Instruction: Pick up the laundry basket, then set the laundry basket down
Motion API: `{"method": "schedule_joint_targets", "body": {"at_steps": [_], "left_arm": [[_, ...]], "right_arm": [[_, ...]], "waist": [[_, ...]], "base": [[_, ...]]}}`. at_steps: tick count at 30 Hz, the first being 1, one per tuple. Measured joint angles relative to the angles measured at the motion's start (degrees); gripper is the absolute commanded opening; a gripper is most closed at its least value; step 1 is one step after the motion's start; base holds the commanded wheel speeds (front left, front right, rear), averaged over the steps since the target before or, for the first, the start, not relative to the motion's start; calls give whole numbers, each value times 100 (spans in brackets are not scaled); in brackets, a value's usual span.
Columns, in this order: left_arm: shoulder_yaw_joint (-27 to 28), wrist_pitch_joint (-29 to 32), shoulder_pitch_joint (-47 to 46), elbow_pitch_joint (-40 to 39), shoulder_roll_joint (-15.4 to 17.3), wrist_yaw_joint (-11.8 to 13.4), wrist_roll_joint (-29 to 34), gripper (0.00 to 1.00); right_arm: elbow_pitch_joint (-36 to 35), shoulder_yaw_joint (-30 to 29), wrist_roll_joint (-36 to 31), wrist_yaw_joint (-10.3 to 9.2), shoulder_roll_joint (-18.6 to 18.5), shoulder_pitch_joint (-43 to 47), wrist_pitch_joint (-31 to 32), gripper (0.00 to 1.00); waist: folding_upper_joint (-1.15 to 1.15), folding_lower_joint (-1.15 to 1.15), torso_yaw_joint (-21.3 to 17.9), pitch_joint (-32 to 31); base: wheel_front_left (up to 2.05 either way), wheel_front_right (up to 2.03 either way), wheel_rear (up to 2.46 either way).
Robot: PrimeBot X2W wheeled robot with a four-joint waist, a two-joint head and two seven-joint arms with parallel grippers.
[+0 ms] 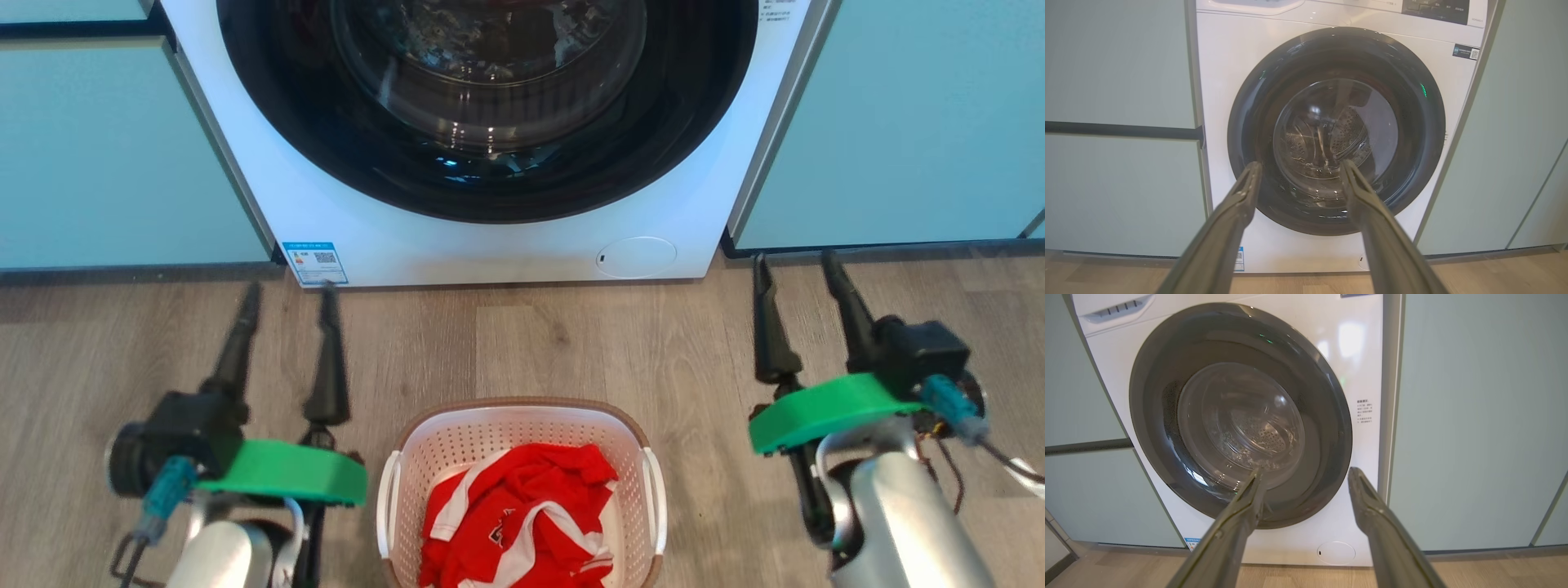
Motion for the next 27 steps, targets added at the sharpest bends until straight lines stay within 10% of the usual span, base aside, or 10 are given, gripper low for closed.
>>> {"method": "schedule_joint_targets", "body": {"at_steps": [10,27], "left_arm": [[511,-141,401,980,-447,-1234,323,100],[928,-230,402,1454,-664,-1580,723,100]], "right_arm": [[824,211,-223,0,-9,21,-178,100],[977,177,-505,0,-9,158,-243,100]], "waist": [[0,0,-48,-8],[0,0,-150,-5]], "base": [[0,0,0],[0,0,0]]}}
